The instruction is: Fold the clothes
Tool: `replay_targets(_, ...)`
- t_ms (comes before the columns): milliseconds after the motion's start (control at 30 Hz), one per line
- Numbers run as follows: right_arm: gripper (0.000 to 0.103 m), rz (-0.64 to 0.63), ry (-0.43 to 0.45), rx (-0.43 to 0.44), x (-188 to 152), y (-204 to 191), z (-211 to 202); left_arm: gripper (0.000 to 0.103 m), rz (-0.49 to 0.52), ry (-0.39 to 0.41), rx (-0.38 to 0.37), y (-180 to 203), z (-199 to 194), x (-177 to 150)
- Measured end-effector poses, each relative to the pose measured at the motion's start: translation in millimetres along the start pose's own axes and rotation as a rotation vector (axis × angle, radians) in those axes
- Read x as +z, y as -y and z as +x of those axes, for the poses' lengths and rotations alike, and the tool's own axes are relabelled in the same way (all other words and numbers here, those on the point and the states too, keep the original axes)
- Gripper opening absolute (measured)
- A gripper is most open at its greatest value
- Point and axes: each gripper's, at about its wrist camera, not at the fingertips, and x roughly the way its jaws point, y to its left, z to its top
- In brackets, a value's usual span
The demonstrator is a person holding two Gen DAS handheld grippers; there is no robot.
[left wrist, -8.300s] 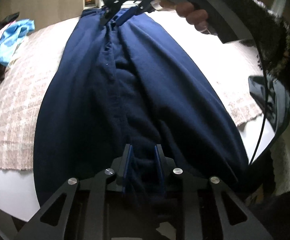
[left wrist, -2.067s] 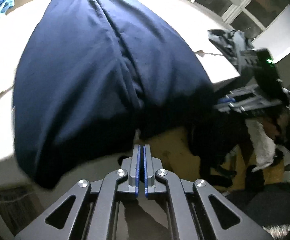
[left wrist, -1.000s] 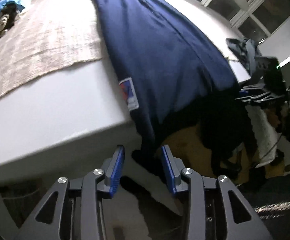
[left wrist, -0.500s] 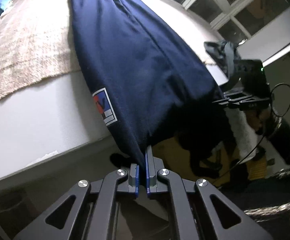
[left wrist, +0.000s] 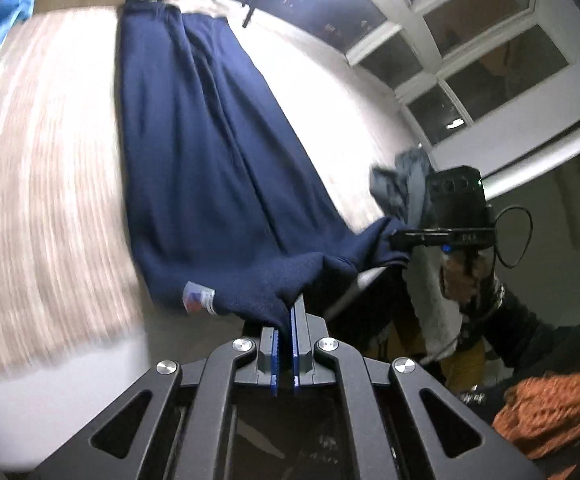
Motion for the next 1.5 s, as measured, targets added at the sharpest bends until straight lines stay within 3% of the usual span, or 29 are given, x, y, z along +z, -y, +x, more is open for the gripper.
replay_targets(100,0.004,0.047,0.043,-0.026,56.5,16.8,-11.9,0.007,-0.02,0.043,0.048,-24.8,6.2,57.4)
replay_targets(133,0.008,0.067,0.047,-0.064,79.0,25.1,-10.7,0.008,-0.039,0.052,0.082,-37.6,12.3,78.0)
replay_targets(200,0.017,0.128,0.006,-0.145,119.9,43.5,-0.2,0.019,-0.081,0.026,0.182,-61.4,29.5,105.1)
replay_targets(233,0.02,0.152,-0.014,-0.177,136.6,48.8,6.7,0.019,-0.102,0.013,0.221,-72.1,36.6,116.5)
replay_targets(300,0.021,0.136,-0.03,-0.186,155.9,42.5,14.8,0.023,-0.125,0.012,0.202,-82.0,37.4,123.2)
replay_targets(333,0.032,0.12,-0.037,-0.176,159.6,37.4,13.2,0.026,-0.109,0.02,0.195,-80.7,35.0,121.7)
replay_targets(400,0.042,0.078,-0.04,-0.217,156.9,32.0,0.8,0.032,-0.033,0.024,0.226,-72.8,31.3,115.7)
replay_targets(500,0.042,-0.089,-0.074,-0.334,148.6,15.8,-2.0,0.038,0.214,-0.014,0.365,-51.3,36.6,107.7)
replay_targets(567,0.042,-0.125,-0.104,-0.35,138.9,9.6,-6.9,0.039,0.305,-0.055,0.404,-49.3,44.4,107.8)
replay_targets(667,0.042,-0.161,-0.076,-0.407,121.6,10.2,-30.1,0.039,0.355,-0.091,0.408,-50.3,63.0,115.1)
replay_targets(767,0.042,-0.202,-0.06,-0.45,116.5,15.1,-29.4,0.039,0.469,-0.114,0.421,-54.0,75.6,121.1)
replay_targets(900,0.042,-0.267,-0.065,-0.482,120.3,10.8,-8.9,0.039,0.56,-0.18,0.367,-57.6,90.4,125.7)
replay_targets(1167,0.041,-0.34,-0.08,-0.477,135.5,6.2,16.7,0.039,0.591,-0.19,0.29,-57.5,98.8,134.0)
replay_targets(1267,0.035,-0.36,-0.096,-0.485,135.4,4.1,19.4,0.039,0.599,-0.198,0.276,-59.0,100.1,137.6)
replay_targets(1400,0.035,-0.398,-0.1,-0.475,135.3,-0.7,19.5,0.052,0.623,-0.214,0.26,-58.8,101.7,142.6)
replay_targets(1500,0.035,-0.407,-0.118,-0.471,138.5,0.9,25.7,0.053,0.649,-0.237,0.241,-56.8,107.2,145.5)
